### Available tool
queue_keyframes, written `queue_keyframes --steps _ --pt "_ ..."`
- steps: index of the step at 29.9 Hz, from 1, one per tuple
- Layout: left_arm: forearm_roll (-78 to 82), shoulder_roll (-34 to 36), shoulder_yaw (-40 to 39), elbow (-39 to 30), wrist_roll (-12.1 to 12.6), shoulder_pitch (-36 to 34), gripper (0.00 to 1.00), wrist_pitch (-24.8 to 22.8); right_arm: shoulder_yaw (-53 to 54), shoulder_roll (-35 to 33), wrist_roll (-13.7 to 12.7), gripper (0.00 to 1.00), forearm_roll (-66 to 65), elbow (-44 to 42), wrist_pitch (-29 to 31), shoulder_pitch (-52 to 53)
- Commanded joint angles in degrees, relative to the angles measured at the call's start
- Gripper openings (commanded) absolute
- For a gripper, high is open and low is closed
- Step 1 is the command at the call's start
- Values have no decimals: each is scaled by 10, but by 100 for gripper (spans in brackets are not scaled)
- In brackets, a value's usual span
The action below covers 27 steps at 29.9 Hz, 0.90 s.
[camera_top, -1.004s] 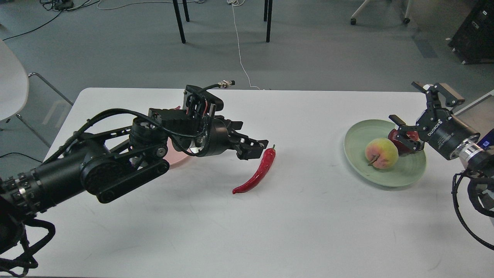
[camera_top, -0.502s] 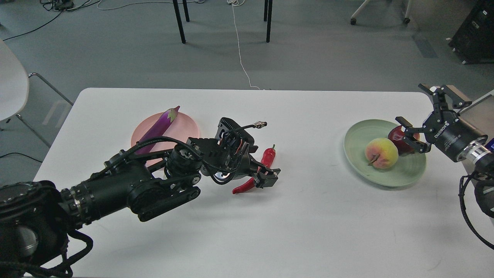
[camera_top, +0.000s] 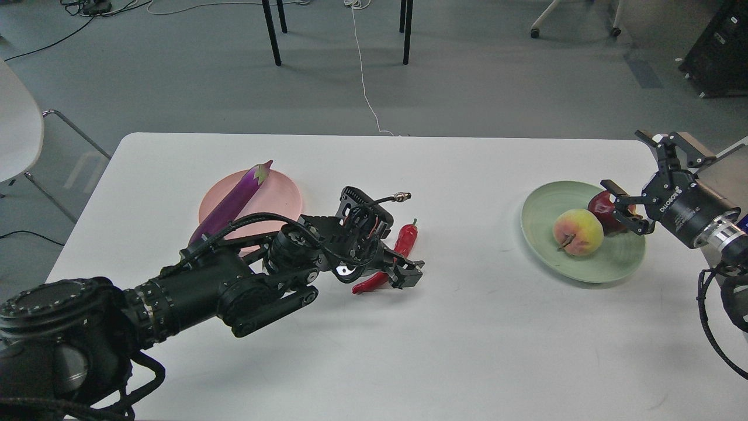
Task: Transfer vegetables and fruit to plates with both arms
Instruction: 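Grasp the red chili pepper with the left gripper, then carry the chili onto the pink plate and release it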
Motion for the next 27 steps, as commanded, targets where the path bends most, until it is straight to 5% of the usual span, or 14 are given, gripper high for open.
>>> queue_keyframes --steps 1,7,11,17,27 --pt "0 1 0 1 1 2 90 -1 0 -1 0 98 0 1 0 0" --pt "0 0 0 1 -5 2 63 -4 0 0 0 98 0 1 0 -1" --pt "0 1 0 1 -5 3 29 -5 0 -1 0 98 0 1 0 0" --pt "-5 8 -4 -2 -4 -9 17 -3 -1 -2 0 98 0 1 0 -1" --pt "-58 139 -6 -63 -5 -62 17 -13 3 -3 0 98 0 1 0 -1"
